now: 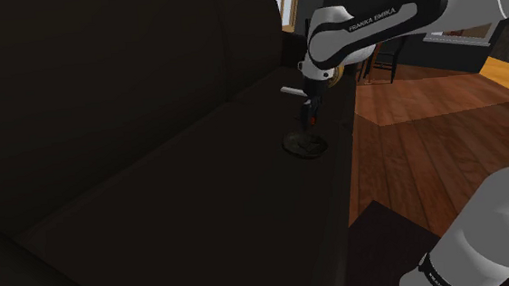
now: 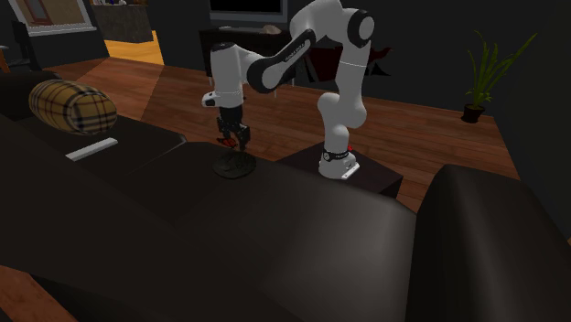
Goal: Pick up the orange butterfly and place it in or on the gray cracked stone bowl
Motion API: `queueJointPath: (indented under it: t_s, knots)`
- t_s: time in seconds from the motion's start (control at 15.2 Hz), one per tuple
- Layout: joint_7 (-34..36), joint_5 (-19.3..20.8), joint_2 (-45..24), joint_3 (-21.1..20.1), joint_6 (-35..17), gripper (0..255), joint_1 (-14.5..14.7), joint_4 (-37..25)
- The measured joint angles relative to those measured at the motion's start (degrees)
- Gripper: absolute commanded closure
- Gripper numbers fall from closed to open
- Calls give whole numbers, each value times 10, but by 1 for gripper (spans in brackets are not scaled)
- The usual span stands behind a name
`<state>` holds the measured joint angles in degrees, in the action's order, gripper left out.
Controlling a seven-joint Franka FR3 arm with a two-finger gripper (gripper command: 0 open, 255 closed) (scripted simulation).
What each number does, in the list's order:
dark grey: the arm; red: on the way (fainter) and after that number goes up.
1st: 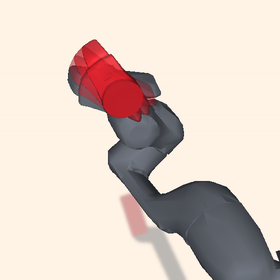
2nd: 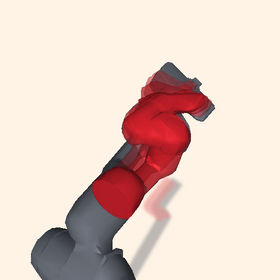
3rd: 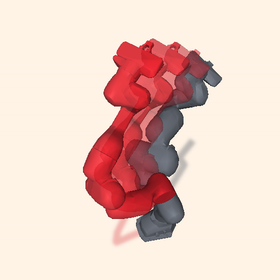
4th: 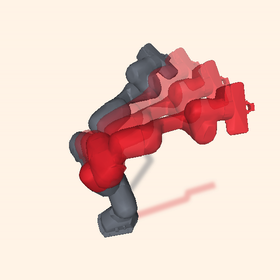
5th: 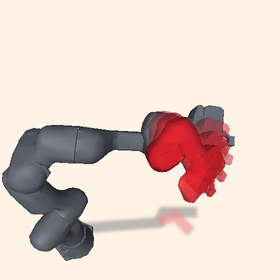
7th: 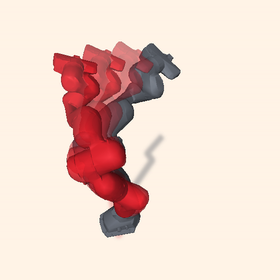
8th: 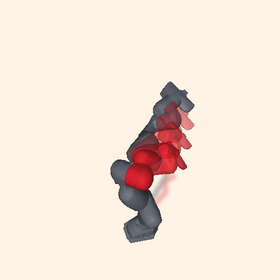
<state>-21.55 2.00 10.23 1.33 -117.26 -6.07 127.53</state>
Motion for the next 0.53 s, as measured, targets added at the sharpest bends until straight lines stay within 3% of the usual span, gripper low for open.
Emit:
queueJointPath:
  t_s: [0.53]
  knots:
    - [-11, 2, -19, 7, -54, 255, -5, 35]
